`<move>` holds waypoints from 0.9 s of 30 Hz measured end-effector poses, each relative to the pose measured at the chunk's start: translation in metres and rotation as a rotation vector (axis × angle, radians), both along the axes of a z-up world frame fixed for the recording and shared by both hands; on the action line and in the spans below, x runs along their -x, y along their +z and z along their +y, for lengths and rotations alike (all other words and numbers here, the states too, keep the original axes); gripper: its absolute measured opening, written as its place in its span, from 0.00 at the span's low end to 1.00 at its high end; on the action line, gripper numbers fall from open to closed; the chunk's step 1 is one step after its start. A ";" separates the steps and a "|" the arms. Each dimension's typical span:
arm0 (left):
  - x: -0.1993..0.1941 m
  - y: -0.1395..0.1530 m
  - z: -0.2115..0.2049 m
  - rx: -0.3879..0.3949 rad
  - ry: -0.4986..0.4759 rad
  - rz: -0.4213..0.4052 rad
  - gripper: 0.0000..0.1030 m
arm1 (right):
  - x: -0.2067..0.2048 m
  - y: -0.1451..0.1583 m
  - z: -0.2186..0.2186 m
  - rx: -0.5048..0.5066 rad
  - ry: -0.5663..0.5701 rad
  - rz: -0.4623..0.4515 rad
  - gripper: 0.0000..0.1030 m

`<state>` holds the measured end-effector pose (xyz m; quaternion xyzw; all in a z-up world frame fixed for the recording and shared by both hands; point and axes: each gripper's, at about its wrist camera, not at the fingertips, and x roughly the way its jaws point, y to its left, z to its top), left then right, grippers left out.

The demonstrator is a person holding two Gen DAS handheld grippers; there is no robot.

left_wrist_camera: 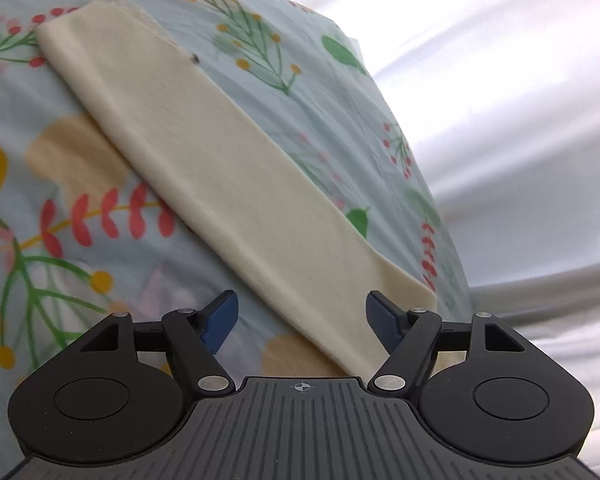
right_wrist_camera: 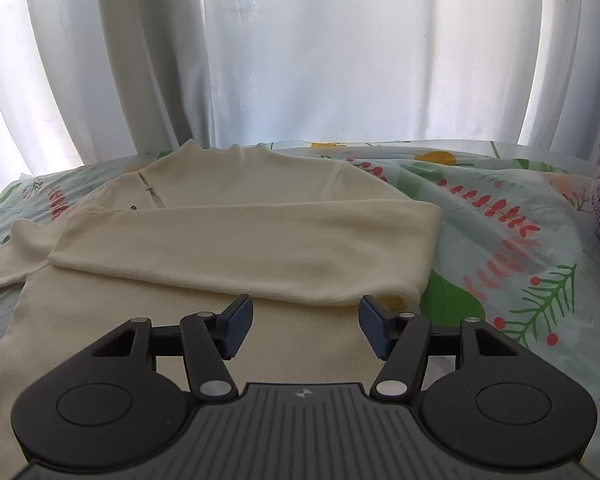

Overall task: Fold small clothes
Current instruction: 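Grasp the other sleeve cuff with the left gripper and fold it across the body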

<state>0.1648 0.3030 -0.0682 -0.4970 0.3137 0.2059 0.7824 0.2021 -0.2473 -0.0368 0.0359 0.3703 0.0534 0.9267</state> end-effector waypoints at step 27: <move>0.012 0.049 0.034 -0.296 0.131 -0.140 0.09 | 0.001 0.002 0.003 -0.023 -0.001 0.004 0.53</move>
